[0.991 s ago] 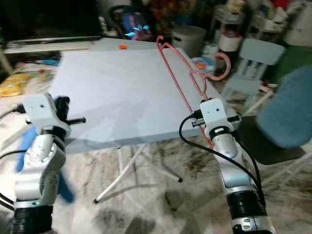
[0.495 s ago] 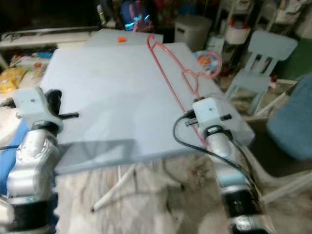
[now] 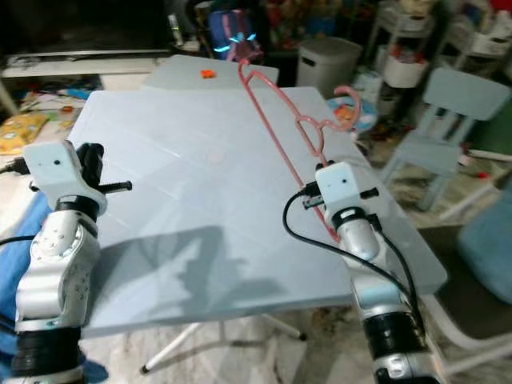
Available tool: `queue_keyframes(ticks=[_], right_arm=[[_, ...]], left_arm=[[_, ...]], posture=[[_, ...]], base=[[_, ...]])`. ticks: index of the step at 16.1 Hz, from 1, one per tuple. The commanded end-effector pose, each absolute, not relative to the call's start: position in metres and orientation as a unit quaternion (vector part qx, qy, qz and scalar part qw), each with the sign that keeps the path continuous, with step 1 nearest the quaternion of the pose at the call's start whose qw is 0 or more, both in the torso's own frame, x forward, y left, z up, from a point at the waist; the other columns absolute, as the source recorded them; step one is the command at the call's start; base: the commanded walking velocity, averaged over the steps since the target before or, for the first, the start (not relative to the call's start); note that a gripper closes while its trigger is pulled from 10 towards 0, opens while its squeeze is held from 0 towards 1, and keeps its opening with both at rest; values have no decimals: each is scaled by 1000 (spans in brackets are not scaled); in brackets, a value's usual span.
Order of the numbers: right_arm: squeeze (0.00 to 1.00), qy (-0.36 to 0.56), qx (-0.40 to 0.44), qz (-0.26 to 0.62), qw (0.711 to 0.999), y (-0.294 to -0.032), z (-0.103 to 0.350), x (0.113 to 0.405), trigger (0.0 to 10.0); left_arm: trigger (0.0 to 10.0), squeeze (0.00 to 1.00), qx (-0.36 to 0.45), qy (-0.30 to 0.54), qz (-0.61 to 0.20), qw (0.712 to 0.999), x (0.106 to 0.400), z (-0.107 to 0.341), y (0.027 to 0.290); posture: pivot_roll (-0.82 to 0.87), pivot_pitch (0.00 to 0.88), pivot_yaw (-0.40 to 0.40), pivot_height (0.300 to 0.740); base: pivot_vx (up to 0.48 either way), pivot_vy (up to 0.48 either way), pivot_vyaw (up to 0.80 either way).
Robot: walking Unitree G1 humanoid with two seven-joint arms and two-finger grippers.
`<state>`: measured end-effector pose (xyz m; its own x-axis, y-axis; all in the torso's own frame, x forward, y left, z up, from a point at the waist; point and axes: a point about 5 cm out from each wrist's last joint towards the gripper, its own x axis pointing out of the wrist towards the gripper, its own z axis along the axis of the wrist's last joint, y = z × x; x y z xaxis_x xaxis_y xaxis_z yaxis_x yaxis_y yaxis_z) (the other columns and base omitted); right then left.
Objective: Hang hanger
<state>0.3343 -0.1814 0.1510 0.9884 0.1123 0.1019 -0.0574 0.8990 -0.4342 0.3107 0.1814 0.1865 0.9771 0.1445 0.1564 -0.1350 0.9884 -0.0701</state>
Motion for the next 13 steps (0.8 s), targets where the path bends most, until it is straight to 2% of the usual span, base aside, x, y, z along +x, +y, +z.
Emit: queue_keyframes(ticks=[1, 5, 9, 12, 13], right_arm=[[0, -63, -224, 42, 972, -184, 153, 334, 10000], [0, -52, -209, 46, 975, -184, 150, 334, 10000], [0, -36, -179, 64, 981, -180, 143, 330, 10000], [0, -30, -178, 73, 981, -177, 141, 331, 10000], [0, -23, -172, 82, 981, -176, 141, 332, 10000]], left_arm=[[10000, 0, -14, -108, 64, 992, 315, 200, 179], [10000, 0, 61, -89, 0, 994, 337, 201, 188], [10000, 0, 123, -114, 46, 985, 379, 243, 229], [10000, 0, 151, -132, 75, 977, 394, 267, 238], [10000, 0, 154, -125, 53, 979, 402, 272, 230]], posture=[[-96, 0, -40, 740], [-95, 0, -39, 740], [-94, 0, -34, 740], [-95, 0, -39, 740], [-96, 0, -40, 740]], base=[[0, 0, 0], [0, 0, 0], [0, 0, 0], [0, 0, 0], [0, 0, 0]])
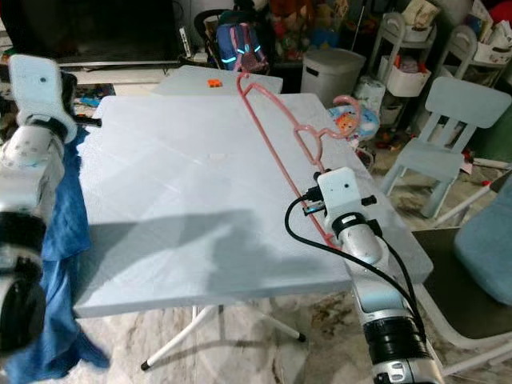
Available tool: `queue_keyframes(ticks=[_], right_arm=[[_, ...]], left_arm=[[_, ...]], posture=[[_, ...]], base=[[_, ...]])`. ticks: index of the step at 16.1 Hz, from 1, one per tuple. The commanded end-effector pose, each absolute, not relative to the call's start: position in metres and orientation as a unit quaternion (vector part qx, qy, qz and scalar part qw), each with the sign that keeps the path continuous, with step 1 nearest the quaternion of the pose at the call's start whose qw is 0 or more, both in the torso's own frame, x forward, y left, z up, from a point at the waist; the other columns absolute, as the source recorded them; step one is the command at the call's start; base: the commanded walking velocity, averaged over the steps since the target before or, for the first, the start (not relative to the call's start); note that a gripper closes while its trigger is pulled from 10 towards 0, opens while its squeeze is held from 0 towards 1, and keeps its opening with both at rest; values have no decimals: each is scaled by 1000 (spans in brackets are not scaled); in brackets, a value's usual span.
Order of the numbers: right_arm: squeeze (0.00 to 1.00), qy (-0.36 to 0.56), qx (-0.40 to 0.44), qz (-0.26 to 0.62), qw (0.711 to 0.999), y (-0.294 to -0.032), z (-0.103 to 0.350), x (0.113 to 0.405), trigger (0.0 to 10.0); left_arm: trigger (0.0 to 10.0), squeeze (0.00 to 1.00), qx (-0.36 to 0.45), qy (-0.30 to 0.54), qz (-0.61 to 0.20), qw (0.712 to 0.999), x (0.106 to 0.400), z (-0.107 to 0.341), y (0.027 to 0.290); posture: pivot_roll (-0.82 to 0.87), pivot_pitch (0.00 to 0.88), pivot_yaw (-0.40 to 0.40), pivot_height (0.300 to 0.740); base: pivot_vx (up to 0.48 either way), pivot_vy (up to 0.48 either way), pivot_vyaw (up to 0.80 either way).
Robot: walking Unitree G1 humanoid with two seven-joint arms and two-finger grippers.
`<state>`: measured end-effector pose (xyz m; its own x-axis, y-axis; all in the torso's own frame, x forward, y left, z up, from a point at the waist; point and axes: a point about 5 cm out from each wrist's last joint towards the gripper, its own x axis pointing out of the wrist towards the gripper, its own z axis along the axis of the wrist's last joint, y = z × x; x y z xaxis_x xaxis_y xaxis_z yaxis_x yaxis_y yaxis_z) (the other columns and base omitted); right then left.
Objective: Hang hanger
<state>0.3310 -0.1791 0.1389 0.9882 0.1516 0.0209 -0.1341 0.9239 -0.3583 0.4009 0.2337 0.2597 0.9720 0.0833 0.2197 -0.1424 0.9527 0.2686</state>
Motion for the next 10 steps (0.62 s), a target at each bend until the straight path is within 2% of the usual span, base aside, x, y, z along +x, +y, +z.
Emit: queue_keyframes(ticks=[1, 3, 4, 5, 6, 8, 10], right_arm=[[0, -11, -179, 89, 980, -175, 138, 333, 10000], [0, -16, -178, 97, 979, -173, 139, 333, 10000], [0, -15, -179, 96, 979, -173, 139, 333, 10000], [0, -13, -180, 95, 979, -174, 138, 330, 10000], [0, -11, -181, 92, 979, -176, 137, 328, 10000], [0, -10, -179, 85, 980, -180, 137, 325, 10000], [0, -10, -186, 61, 981, -191, 138, 323, 10000]], left_arm=[[10000, 0, 172, -121, -4, 978, 409, 273, 208], [10000, 0, 201, -142, -103, 964, 419, 279, 146], [10000, 0, 212, -152, -122, 958, 419, 282, 131], [10000, 0, 227, -183, -186, 938, 415, 292, 86], [10000, 0, 231, -207, -236, 921, 409, 298, 55], [10000, 0, 219, -231, -307, 897, 397, 299, 21], [10000, 0, 220, -267, -386, 855, 380, 289, -2]], posture=[[-95, 0, -41, 740], [-110, 0, -32, 740], [-114, 0, -28, 740], [-131, 0, -16, 740], [-139, 0, -11, 740], [-160, 0, 1, 740], [-171, 0, 4, 740]], base=[[0, 0, 0], [0, 0, 0], [0, 0, 0], [0, 0, 0], [0, 0, 0], [0, 0, 0], [0, 0, 0]])
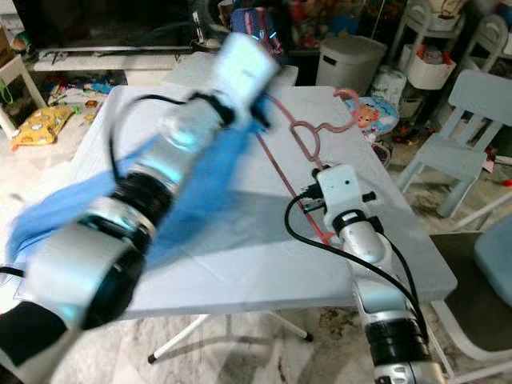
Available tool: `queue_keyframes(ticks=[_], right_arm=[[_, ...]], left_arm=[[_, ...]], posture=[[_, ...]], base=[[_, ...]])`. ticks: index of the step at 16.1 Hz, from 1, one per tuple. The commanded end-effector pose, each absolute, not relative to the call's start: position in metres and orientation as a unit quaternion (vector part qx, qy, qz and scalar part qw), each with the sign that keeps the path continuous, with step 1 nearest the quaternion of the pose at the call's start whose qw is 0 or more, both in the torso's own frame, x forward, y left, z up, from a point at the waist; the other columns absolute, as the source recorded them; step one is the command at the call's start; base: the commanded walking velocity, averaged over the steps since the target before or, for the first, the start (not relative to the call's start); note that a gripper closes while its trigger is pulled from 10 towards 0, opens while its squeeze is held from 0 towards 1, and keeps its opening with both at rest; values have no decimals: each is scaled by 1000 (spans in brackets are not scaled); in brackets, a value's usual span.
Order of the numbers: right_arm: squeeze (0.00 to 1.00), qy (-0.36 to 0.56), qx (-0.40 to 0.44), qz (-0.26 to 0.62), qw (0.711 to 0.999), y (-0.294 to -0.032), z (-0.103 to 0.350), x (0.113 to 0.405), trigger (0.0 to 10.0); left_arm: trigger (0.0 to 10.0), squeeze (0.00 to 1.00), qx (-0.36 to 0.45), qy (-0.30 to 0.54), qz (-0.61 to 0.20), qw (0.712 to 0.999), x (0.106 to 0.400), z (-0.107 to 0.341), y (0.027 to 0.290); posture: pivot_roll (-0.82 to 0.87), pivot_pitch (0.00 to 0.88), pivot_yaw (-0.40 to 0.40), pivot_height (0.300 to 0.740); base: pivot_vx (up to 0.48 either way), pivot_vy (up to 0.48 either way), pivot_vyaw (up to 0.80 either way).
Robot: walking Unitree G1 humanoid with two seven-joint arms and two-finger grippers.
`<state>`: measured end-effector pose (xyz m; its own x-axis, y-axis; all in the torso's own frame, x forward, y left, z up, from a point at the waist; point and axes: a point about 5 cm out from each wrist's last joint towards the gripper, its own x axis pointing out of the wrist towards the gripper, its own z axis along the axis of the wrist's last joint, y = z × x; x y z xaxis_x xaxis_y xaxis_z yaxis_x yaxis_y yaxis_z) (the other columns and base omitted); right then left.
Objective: Hang hanger
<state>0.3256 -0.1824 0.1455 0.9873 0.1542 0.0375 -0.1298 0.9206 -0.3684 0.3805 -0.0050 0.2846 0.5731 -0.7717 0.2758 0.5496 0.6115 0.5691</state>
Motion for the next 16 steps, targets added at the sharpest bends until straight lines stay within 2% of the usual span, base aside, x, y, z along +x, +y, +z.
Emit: queue_keyframes(ticks=[1, 3, 5, 6, 7, 9, 11, 12, 15, 16], right_arm=[[0, -5, -192, 50, 980, -196, 137, 322, 10000], [0, 0, -193, 49, 980, -197, 136, 323, 10000], [0, 1, -190, 59, 980, -190, 136, 324, 10000], [0, 1, -189, 65, 980, -188, 136, 325, 10000], [0, 2, -193, 71, 979, -186, 136, 325, 10000], [0, 6, -195, 74, 978, -187, 135, 325, 10000], [0, 11, -197, 79, 977, -186, 132, 325, 10000], [0, 12, -193, 86, 977, -181, 130, 325, 10000], [0, 13, -187, 95, 978, -172, 126, 323, 10000], [0, 15, -187, 99, 977, -172, 124, 320, 10000]], left_arm=[[10000, 0, 218, -281, -419, 836, 371, 280, -7], [10000, 0, 185, -293, -418, 840, 365, 265, 2], [10000, 0, 144, -260, -373, 879, 370, 242, 29], [10000, 161, 131, -239, -334, 902, 374, 228, 47], [10000, 1000, 107, -190, -228, 949, 383, 208, 92], [10000, 1000, 55, -105, -98, 988, 389, 187, 147], [10000, 1000, -7, -66, -28, 997, 385, 173, 183], [10000, 1000, 3, -50, -20, 999, 376, 165, 197], [10000, 1000, 10, 1, -21, 1000, 353, 149, 207], [10000, 1000, 7, 2, 16, 1000, 335, 149, 212]], posture=[[-168, 0, -1, 740], [-164, 0, -6, 740], [-149, 0, -25, 740], [-148, 0, -28, 740], [-143, 0, -41, 740], [-128, 0, -53, 740], [-111, 0, -61, 740], [-102, 0, -57, 740], [-92, 0, -50, 740], [-86, 0, -46, 740]], base=[[0, 0, 0], [0, 0, 0], [0, 0, 0], [0, 0, 0], [0, 0, 0], [0, 0, 0], [0, 0, 0], [0, 0, 0], [0, 0, 0], [0, 0, 0]])
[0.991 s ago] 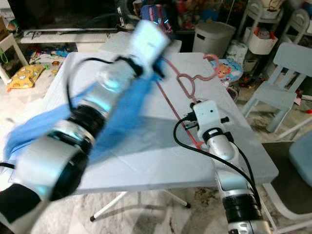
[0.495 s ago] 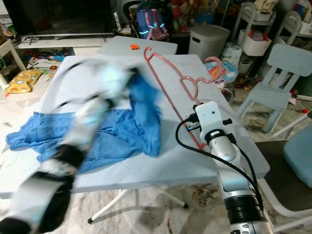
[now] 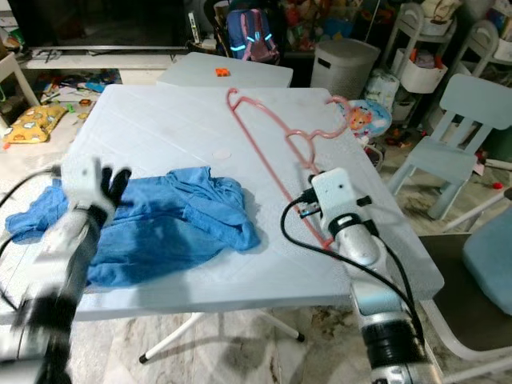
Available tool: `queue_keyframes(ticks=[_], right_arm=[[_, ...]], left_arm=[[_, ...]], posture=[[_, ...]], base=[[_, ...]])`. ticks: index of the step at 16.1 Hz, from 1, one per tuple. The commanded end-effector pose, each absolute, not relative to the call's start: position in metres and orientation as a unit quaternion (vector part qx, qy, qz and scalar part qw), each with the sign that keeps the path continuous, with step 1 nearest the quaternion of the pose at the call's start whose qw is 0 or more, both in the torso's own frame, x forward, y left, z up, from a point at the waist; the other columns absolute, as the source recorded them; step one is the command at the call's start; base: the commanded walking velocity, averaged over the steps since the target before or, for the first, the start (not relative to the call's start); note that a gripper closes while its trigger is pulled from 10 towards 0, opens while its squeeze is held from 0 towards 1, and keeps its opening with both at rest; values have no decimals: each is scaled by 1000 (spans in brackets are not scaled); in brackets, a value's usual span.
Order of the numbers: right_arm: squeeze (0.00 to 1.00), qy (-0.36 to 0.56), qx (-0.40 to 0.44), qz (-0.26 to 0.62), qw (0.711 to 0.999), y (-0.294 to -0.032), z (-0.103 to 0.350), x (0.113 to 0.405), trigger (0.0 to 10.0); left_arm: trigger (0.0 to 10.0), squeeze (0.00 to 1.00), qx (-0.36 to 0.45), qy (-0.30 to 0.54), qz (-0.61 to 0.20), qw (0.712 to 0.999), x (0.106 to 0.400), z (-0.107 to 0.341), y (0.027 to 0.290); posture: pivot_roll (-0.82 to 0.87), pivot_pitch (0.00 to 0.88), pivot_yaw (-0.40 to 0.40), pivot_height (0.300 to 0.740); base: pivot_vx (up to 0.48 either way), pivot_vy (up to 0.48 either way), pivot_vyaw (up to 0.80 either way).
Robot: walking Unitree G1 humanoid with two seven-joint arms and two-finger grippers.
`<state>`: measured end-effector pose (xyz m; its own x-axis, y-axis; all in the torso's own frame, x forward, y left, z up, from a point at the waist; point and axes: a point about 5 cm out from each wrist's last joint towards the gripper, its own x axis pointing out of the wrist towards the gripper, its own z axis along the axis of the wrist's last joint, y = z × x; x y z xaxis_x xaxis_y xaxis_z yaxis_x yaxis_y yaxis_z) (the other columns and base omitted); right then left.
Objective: Hang hanger
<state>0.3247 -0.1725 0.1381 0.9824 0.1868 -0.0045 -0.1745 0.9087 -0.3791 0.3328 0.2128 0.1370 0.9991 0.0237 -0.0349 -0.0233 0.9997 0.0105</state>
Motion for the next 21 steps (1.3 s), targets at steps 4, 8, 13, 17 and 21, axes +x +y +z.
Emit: queue_keyframes(ticks=[4, 8, 13, 17, 21], right_arm=[[0, 26, -191, 102, 976, -174, 119, 320, 10000], [0, 23, -217, 126, 968, -164, 119, 323, 10000], [0, 18, -233, 136, 963, -159, 119, 324, 10000], [0, 15, -236, 133, 963, -160, 121, 325, 10000], [0, 15, -233, 137, 963, -157, 118, 320, 10000]], left_arm=[[10000, 1000, -22, -10, 152, 988, 291, 153, 220], [10000, 1000, -80, 34, 198, 976, 257, 134, 210], [10000, 1000, -93, 121, 202, 967, 247, 110, 209], [10000, 1000, -114, 158, 180, 964, 252, 97, 203], [0, 0, -110, 174, 130, 970, 271, 97, 205]], posture=[[-67, 0, -56, 740], [-46, 0, -67, 740], [-40, 0, -73, 740], [-52, 0, -66, 740], [-62, 0, -61, 740]], base=[[0, 0, 0], [0, 0, 0], [0, 0, 0], [0, 0, 0], [0, 0, 0]])
